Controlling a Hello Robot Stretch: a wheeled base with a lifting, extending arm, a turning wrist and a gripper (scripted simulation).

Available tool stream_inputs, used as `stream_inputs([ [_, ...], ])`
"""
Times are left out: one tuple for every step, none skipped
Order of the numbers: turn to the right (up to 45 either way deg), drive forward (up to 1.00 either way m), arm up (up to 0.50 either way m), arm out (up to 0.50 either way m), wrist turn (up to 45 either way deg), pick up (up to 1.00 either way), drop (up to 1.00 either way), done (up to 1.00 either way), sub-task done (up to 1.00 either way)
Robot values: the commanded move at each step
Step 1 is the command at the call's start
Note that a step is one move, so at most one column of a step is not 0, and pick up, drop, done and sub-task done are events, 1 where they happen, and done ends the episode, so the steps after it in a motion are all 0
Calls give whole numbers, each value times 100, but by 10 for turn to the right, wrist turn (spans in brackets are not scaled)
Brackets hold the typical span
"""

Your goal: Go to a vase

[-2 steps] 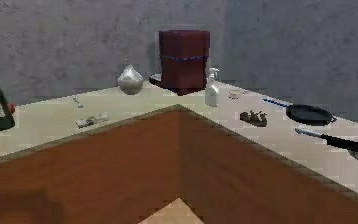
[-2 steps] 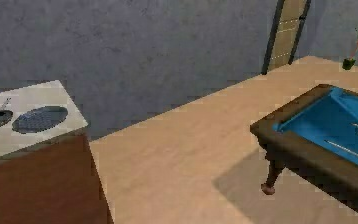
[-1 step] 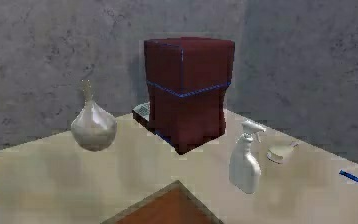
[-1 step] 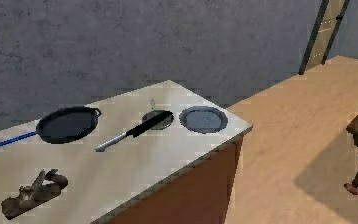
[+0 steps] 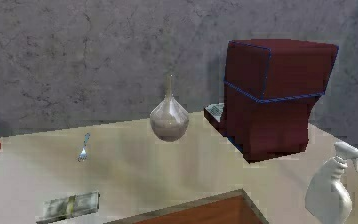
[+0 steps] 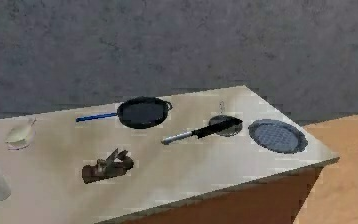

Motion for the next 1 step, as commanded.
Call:
stream_inputs([
  [0,0,0,0,0,0,0,100,0],
])
